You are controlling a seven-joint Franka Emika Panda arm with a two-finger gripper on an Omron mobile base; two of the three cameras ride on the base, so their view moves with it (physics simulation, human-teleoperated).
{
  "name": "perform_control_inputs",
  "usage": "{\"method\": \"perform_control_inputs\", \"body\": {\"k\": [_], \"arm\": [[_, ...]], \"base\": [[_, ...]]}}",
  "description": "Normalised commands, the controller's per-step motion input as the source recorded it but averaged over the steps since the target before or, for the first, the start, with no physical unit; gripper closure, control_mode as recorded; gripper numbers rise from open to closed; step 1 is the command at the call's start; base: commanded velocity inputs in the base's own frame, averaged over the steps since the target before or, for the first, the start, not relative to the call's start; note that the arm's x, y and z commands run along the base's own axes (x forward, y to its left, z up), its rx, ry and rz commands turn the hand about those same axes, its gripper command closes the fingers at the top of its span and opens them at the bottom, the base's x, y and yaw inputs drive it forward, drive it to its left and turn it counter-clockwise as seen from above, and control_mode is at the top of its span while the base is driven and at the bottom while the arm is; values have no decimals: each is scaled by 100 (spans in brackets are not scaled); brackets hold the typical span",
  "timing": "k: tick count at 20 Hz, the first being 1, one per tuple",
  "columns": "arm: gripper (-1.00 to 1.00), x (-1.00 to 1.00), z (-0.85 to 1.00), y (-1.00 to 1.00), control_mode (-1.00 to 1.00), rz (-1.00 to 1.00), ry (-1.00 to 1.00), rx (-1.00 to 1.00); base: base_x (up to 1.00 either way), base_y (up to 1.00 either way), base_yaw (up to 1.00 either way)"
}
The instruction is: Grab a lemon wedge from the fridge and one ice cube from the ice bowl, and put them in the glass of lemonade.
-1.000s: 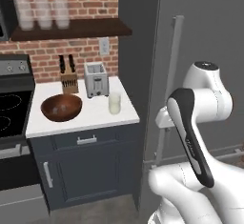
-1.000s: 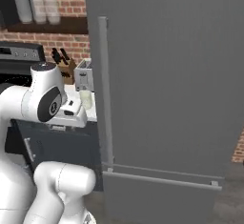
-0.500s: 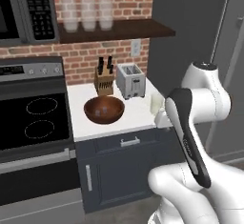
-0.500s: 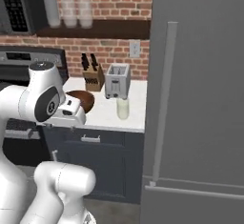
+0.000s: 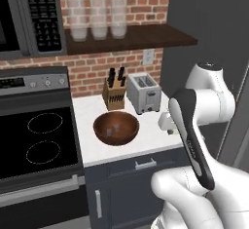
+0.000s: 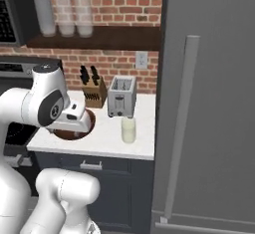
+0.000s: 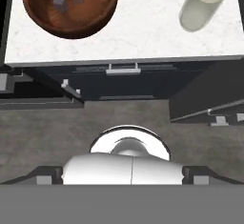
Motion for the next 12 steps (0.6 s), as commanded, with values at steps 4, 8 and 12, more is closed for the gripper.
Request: {"method": "perform_control_inputs", "body": {"k": [4, 8, 12], "arm": [[-100, 0, 0, 0, 100, 0, 0, 0], [-100, 0, 0, 0, 100, 0, 0, 0], [-100, 0, 0, 0, 100, 0, 0, 0]], "base": [[9, 31, -3], [38, 79, -9], [41, 27, -1]]}}
